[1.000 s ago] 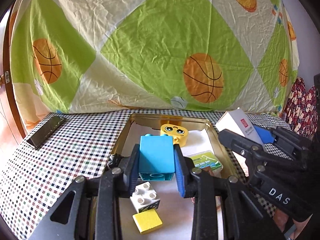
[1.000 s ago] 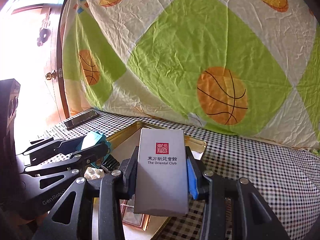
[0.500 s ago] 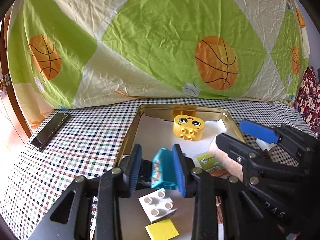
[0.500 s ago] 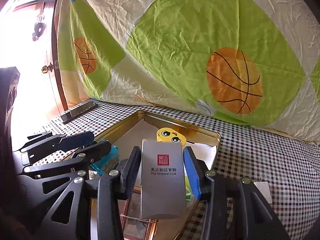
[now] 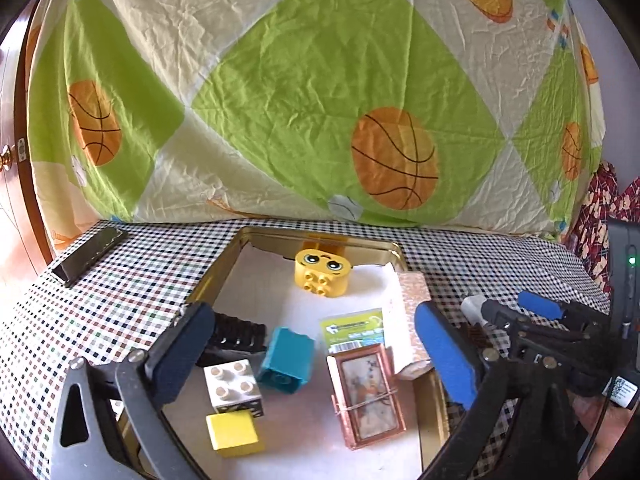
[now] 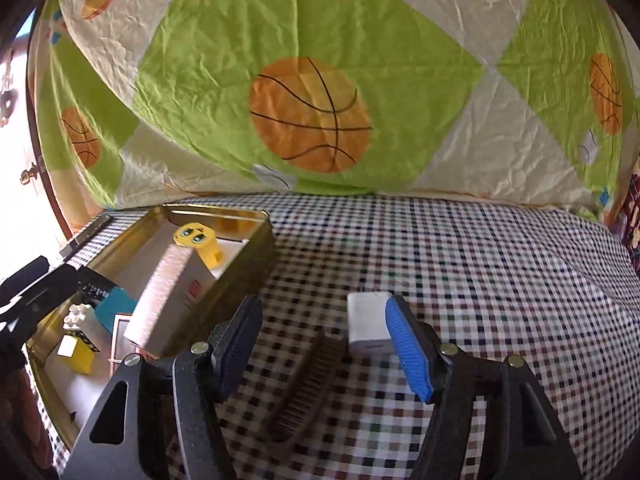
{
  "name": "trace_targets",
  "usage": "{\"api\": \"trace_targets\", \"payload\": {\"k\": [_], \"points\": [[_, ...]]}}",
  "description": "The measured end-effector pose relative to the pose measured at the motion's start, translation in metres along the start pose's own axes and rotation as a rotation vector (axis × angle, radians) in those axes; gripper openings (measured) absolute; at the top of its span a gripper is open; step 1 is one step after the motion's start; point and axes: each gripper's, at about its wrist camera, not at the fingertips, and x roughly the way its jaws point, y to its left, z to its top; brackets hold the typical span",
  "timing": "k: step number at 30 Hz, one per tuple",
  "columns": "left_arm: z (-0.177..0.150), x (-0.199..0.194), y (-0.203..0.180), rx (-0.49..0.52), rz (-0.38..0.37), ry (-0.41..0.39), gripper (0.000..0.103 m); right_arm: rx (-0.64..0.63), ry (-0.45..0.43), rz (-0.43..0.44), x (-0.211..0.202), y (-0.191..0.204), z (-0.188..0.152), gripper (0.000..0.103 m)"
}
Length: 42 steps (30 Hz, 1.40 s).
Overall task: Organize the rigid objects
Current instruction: 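Lower the teal brick and white box into the tin and open both grippers, then grasp the brown comb with the right gripper while the left gripper approaches the white charger plug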
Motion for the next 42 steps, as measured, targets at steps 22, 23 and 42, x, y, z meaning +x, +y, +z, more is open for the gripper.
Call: {"api": "trace_targets", "payload": {"k": [22, 23, 42], "points": [[0.008, 0.011, -0.064, 0.066, -0.023, 0.023, 0.102, -0.044, 0.094, 0.006, -0.001, -0.018, -0.016, 0.027], [0.009, 0.013, -0.070, 0.075, -0.028, 0.024, 0.102, -0.036, 0.085, -0.015, -0.002, -0.027, -0.014, 0.027], [0.002, 0.119, -0.182, 0.226, -0.058, 0.235, 0.102, 0.168, 0.119, -0.127, 0.024, -0.149, -0.003, 0.027]]}}
